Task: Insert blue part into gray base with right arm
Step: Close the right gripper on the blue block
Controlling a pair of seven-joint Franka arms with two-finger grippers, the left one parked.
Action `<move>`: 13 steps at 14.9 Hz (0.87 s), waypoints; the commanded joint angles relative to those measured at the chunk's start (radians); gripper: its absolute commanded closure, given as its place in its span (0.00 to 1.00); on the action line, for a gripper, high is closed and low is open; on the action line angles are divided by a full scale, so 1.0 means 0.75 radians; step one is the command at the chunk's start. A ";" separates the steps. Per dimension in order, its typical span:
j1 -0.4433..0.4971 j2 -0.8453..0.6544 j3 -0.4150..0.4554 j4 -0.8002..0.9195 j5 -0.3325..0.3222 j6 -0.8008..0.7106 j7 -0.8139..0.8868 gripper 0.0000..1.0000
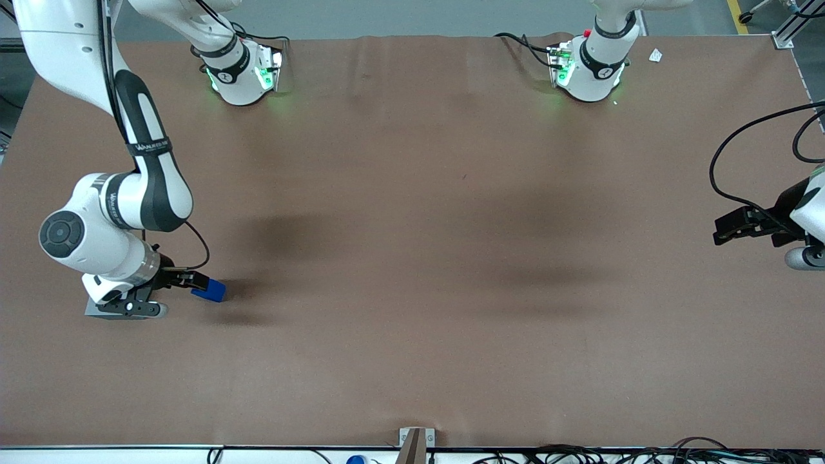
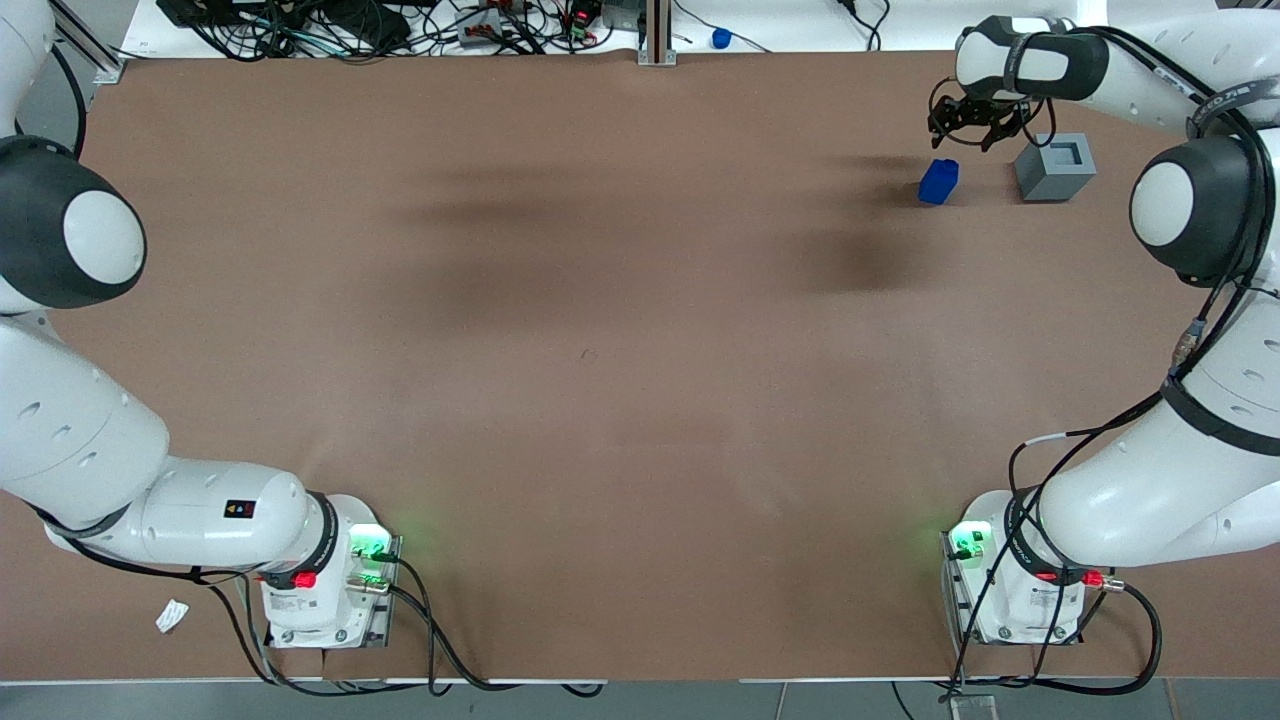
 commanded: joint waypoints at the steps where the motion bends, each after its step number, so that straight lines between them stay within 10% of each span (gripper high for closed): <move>1: -0.012 0.034 0.007 -0.009 0.042 0.044 0.017 0.11; 13: -0.024 0.124 0.009 -0.013 0.046 0.118 0.052 0.36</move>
